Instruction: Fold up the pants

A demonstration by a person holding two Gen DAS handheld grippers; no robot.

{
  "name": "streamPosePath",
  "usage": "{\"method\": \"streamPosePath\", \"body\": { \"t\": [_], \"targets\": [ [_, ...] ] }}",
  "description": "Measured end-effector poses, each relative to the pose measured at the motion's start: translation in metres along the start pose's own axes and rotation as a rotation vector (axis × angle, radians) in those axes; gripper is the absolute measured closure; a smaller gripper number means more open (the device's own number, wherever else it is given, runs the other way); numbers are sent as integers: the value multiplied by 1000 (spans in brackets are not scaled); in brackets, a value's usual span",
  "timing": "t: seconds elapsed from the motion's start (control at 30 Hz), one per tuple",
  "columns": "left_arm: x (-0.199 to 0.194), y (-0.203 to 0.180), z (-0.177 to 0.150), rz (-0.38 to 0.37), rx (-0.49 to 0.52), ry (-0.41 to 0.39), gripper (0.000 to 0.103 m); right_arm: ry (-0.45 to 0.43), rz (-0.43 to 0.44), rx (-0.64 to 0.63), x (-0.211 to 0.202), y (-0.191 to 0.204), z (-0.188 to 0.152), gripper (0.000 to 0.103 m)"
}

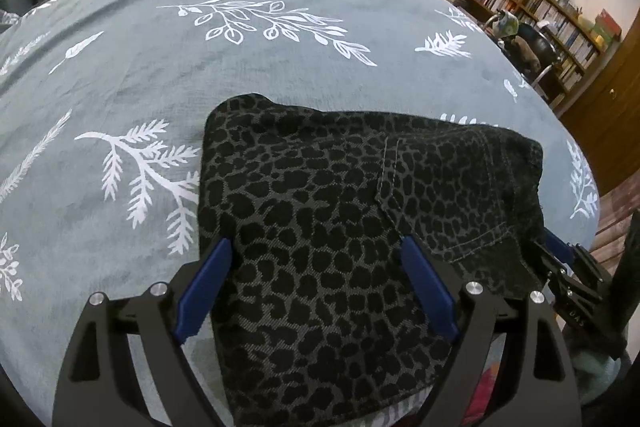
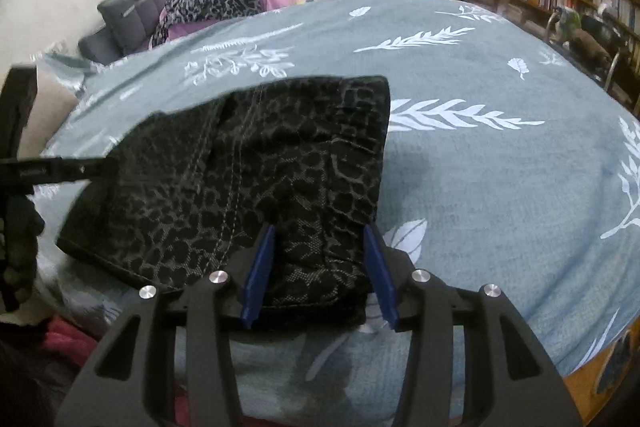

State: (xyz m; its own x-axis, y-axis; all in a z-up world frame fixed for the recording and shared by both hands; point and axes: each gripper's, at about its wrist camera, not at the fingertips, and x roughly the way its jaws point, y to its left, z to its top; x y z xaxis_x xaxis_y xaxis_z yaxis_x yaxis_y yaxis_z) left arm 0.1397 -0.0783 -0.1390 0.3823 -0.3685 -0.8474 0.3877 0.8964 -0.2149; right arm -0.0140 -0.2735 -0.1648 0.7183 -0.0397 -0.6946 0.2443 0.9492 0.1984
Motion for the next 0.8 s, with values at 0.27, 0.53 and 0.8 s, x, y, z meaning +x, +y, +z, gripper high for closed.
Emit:
{"method": "streamPosePath", "body": {
  "t": [0.27, 0.53, 0.8],
  "targets": [
    [-16, 35, 8, -5, -149, -13, 9, -69, 72, 116, -17, -15, 27, 14],
    [-5, 51, 11, 2, -193, 21, 5, 14, 91, 225, 12, -33, 36, 13],
    [8, 40, 8, 41, -127, 40, 5, 75, 113, 247, 38, -39, 31, 10]
  ]
}}
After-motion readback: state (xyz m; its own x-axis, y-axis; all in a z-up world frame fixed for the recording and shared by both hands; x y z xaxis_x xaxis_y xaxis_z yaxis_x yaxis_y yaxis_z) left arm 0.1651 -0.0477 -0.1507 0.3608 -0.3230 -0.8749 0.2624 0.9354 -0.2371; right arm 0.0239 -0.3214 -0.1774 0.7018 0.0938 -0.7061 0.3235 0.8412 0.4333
